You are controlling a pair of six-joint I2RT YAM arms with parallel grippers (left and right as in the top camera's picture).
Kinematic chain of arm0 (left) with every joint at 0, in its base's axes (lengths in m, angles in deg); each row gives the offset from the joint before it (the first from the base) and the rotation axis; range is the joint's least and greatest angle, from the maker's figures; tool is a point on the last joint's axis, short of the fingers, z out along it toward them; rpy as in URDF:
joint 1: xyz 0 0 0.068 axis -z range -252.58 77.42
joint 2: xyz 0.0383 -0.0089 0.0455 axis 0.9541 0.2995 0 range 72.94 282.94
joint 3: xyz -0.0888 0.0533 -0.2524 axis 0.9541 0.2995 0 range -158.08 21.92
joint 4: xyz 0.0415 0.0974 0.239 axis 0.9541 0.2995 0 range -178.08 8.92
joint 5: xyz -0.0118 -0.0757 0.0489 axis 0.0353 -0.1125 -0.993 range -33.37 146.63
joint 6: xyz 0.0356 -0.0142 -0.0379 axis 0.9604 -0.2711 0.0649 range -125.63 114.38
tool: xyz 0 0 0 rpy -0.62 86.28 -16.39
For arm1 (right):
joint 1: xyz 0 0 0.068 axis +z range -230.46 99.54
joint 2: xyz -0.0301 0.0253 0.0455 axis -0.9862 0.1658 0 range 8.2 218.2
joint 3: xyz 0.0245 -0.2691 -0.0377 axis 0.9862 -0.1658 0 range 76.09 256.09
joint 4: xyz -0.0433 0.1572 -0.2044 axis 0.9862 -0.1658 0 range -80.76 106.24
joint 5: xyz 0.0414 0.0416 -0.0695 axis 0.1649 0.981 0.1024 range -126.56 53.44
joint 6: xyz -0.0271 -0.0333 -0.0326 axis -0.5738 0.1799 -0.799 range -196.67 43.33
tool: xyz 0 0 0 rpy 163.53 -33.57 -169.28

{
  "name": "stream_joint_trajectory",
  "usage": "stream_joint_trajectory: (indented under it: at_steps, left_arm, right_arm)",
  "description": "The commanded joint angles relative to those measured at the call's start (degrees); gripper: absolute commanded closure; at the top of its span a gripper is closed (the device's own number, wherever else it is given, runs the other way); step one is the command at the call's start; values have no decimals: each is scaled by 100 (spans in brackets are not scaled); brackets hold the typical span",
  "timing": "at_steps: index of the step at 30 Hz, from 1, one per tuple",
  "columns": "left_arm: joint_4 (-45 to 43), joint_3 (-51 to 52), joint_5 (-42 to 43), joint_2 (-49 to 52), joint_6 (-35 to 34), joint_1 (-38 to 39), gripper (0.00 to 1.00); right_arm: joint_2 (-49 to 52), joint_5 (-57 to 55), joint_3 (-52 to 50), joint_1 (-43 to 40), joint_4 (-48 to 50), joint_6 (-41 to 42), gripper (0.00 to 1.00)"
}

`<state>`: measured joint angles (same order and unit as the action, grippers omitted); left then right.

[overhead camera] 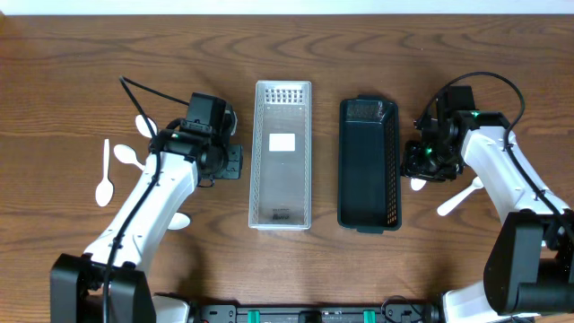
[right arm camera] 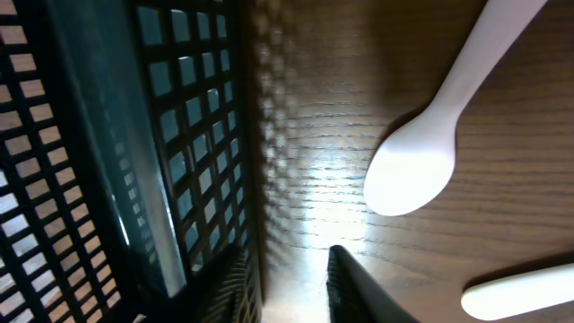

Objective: Pack container

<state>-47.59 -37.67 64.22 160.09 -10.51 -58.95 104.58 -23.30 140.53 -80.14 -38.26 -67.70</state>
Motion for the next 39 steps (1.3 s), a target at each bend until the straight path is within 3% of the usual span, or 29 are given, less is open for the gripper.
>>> stream_joint_trajectory:
  at_steps: [1,18,39]
  left_arm:
    - [9,-59,149,188,-15,48,94]
    - [-146,-59,256,459,-15,439,94]
    - [-293,-59,254,459,-17,870,94]
  right_arm:
    - [17,190,52,-24,9,-57,72]
    - [17,1167,52,-24,72,-693,70]
    - [17,1231,52,-24,116,-693,69]
